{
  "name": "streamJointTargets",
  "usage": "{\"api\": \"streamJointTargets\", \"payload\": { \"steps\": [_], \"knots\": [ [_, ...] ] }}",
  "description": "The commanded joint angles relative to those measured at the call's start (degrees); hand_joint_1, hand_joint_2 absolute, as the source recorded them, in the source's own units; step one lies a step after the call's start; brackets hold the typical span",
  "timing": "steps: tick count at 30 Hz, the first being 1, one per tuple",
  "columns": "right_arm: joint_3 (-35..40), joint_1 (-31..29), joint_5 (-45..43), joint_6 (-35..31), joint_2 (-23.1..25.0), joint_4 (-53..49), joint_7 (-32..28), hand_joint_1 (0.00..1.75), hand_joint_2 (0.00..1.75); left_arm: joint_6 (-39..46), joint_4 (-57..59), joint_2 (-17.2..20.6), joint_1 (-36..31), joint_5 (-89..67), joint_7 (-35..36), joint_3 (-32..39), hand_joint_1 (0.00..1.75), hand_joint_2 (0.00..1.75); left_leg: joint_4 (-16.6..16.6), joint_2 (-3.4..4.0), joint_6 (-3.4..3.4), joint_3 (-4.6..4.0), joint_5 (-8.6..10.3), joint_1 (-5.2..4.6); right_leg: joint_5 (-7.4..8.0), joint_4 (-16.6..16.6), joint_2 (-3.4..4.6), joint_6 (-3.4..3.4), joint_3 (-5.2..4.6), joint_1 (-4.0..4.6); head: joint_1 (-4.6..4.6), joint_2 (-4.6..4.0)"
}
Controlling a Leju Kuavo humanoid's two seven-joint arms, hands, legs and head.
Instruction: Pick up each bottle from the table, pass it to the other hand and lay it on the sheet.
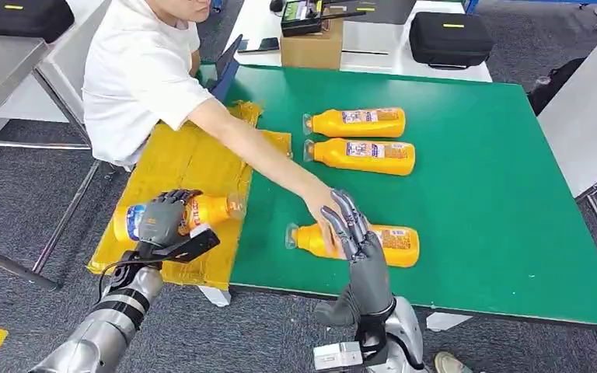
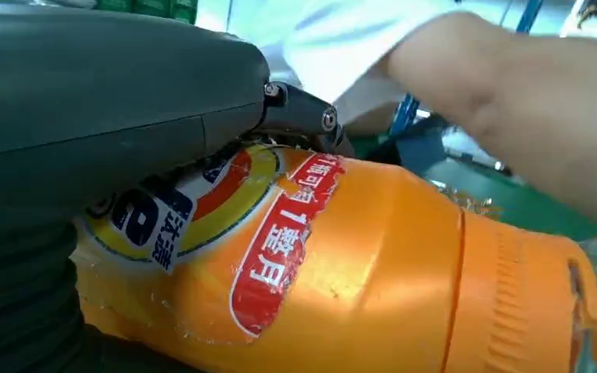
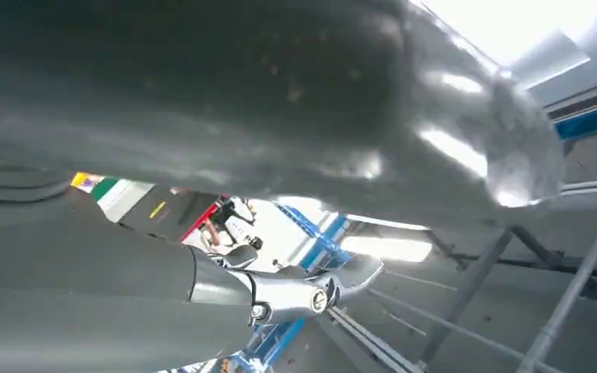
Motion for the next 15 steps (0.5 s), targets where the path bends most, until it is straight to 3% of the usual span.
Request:
{"api": "streamJointTargets", "payload": {
  "steps": [1,6,7,8,10,15],
  "knots": [
    [1.12,-1.83,-1.1,0.78,-1.19,4.03,-0.47,0.0,0.0,-1.56,9.92,1.84,-4.03,-0.64,0.11,-2.62,1.75,1.75,-0.05,0.12,-0.07,0.35,-0.11,0.03,-0.08,-0.05,0.06,-0.12,0.32,0.05,-0.02,0.0],
    [2.43,-2.72,-3.95,0.39,-1.78,5.8,-1.77,0.0,0.0,-6.71,13.01,1.02,-4.07,1.29,-5.62,-2.55,1.75,1.75,-0.08,0.12,-0.04,0.26,-0.06,0.01,-0.03,-0.07,0.05,-0.07,0.22,0.02,-0.02,0.0],
    [2.41,-2.75,-3.91,0.37,-1.7,5.9,-1.77,0.0,0.0,-8.47,12.94,0.53,-4.0,2.46,-7.0,-2.15,1.45,1.75,-0.07,0.16,-0.06,0.36,-0.1,0.04,-0.06,-0.08,0.07,-0.1,0.32,0.06,-0.02,0.0],
    [2.21,-2.67,-4.08,0.47,-1.57,6.02,-1.77,0.0,0.0,-10.36,12.6,-0.01,-3.88,3.58,-8.16,-1.83,0.16,1.75,-0.06,0.15,-0.04,0.34,-0.09,0.03,-0.04,-0.08,0.07,-0.08,0.29,0.05,-0.02,0.0],
    [2.07,-2.62,-4.22,0.49,-1.57,6.13,-1.77,0.0,0.0,-14.71,11.08,-0.82,-3.34,5.4,-9.85,-1.88,0.0,1.75,-0.08,0.11,-0.04,0.43,-0.09,0.01,-0.06,-0.08,0.02,-0.09,0.39,0.03,-0.04,0.0],
    [1.34,-3.99,-4.81,1.94,0.0,6.9,-1.77,0.0,0.0,-28.09,5.49,-3.08,-3.53,10.34,-9.3,-5.06,0.0,1.75,-0.05,-0.03,-0.01,0.53,-0.09,-0.02,-0.09,-0.06,-0.04,-0.06,0.56,-0.01,-0.04,0.0]
  ]
}}
